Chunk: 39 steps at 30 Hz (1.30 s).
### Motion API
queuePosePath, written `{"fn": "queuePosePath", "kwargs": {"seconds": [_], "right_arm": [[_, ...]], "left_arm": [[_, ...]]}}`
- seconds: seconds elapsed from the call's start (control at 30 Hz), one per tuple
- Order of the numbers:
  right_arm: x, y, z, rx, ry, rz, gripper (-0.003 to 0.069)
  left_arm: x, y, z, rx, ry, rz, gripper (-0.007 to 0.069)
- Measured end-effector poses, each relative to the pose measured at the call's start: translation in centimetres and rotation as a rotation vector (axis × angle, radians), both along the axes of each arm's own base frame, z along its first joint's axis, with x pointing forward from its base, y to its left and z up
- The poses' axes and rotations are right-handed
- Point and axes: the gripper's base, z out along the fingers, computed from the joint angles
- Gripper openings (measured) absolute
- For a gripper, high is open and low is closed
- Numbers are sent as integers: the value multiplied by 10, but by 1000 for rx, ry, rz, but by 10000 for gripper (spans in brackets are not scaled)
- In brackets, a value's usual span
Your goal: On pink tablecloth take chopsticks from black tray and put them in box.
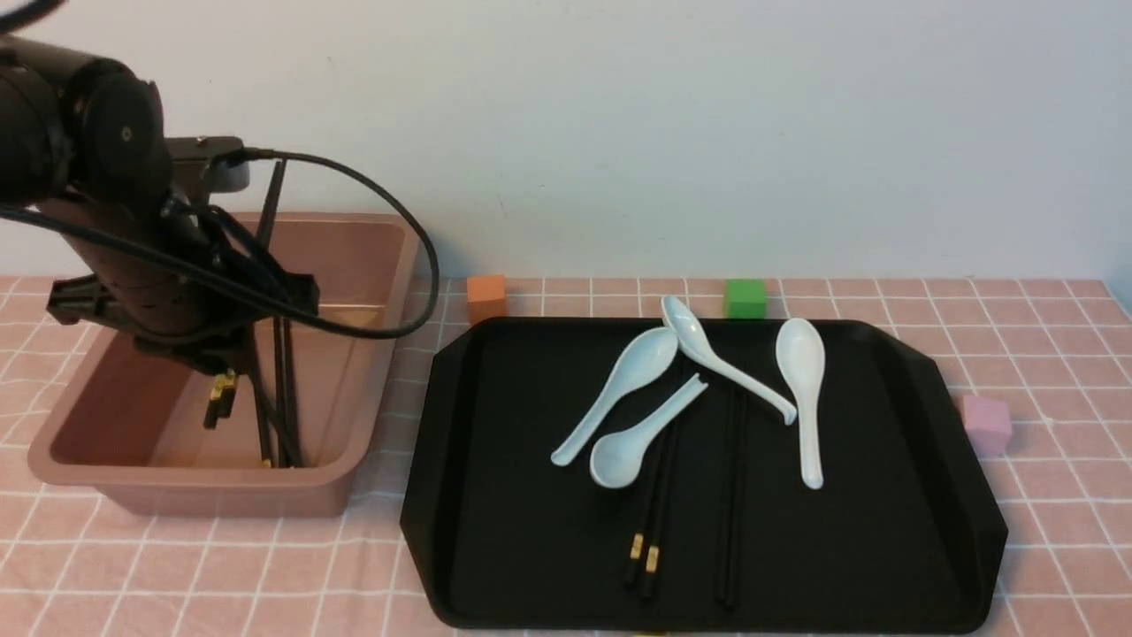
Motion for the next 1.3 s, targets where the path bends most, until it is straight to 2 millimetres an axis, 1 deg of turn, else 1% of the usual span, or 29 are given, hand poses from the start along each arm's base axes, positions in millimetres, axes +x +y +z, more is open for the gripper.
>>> {"fn": "queuePosePath", "kwargs": {"seconds": [0.1, 0.17, 0.2, 0.23, 0.3, 0.37, 0.4, 0.43, 0.5, 0.57, 0.6, 0.63, 0.7, 0.73, 0.77, 0.8, 0.83, 0.87, 0.9, 0.93, 1.0, 1.03, 1.07, 1.1, 1.13, 1.17, 1.2, 1.23, 1.3], "right_arm": [[0, 0, 0, 0, 0, 0, 240], [0, 0, 0, 0, 0, 0, 240], [0, 0, 0, 0, 0, 0, 240], [0, 0, 0, 0, 0, 0, 240], [0, 0, 0, 0, 0, 0, 240], [0, 0, 0, 0, 0, 0, 240], [0, 0, 0, 0, 0, 0, 240], [0, 0, 0, 0, 0, 0, 240], [0, 0, 0, 0, 0, 0, 240], [0, 0, 0, 0, 0, 0, 240], [0, 0, 0, 0, 0, 0, 240], [0, 0, 0, 0, 0, 0, 240], [0, 0, 0, 0, 0, 0, 240], [0, 0, 0, 0, 0, 0, 240], [0, 0, 0, 0, 0, 0, 240], [0, 0, 0, 0, 0, 0, 240], [0, 0, 0, 0, 0, 0, 240], [0, 0, 0, 0, 0, 0, 240], [0, 0, 0, 0, 0, 0, 240], [0, 0, 0, 0, 0, 0, 240], [0, 0, 0, 0, 0, 0, 240], [0, 0, 0, 0, 0, 0, 240], [0, 0, 0, 0, 0, 0, 240], [0, 0, 0, 0, 0, 0, 240], [0, 0, 0, 0, 0, 0, 240], [0, 0, 0, 0, 0, 0, 240], [0, 0, 0, 0, 0, 0, 240], [0, 0, 0, 0, 0, 0, 240], [0, 0, 0, 0, 0, 0, 240]], "left_arm": [[5, -1, -10, 3, 16, -1, 158], [7, -1, -14, 6, 19, -4, 237], [7, -1, -14, 7, 19, -4, 245], [7, -1, -13, 13, 9, -5, 309], [6, 1, -9, 20, -4, 0, 384], [2, 2, -2, 26, -14, 1, 437], [-2, 3, 7, 21, -31, 3, 460], [-6, 3, 14, 14, -49, 6, 468], [-18, 4, 38, -22, -111, 12, 466], [-35, 3, 66, -83, -190, 16, 422], [-51, 4, 87, -118, -259, 6, 383], [-68, 5, 107, -154, -333, -13, 324], [-85, 5, 120, -177, -393, -39, 255], [-110, 8, 137, -196, -478, -66, 183], [-129, 11, 145, -207, -532, -85, 121], [-151, 14, 150, -217, -591, -105, 49], [-170, 16, 152, -223, -636, -119, 4], [-174, 17, 151, -226, -645, -121, -1], [-199, 20, 144, -235, -689, -132, -13], [-206, 21, 141, -238, -703, -135, -13], [-252, 29, 120, -265, -812, -139, -13], [-253, 29, 113, -267, -804, -137, -13], [-272, 32, 92, -290, -859, -133, -13], [-281, 34, 86, -303, -903, -129, -13], [-288, 35, 71, -322, -936, -122, -13], [-292, 36, 62, -335, -953, -117, -13], [-296, 36, 42, -360, -975, -103, -13], [-298, 38, 28, -378, -1012, -90, -13], [-299, 39, 8, -389, -1039, -74, -13]]}}
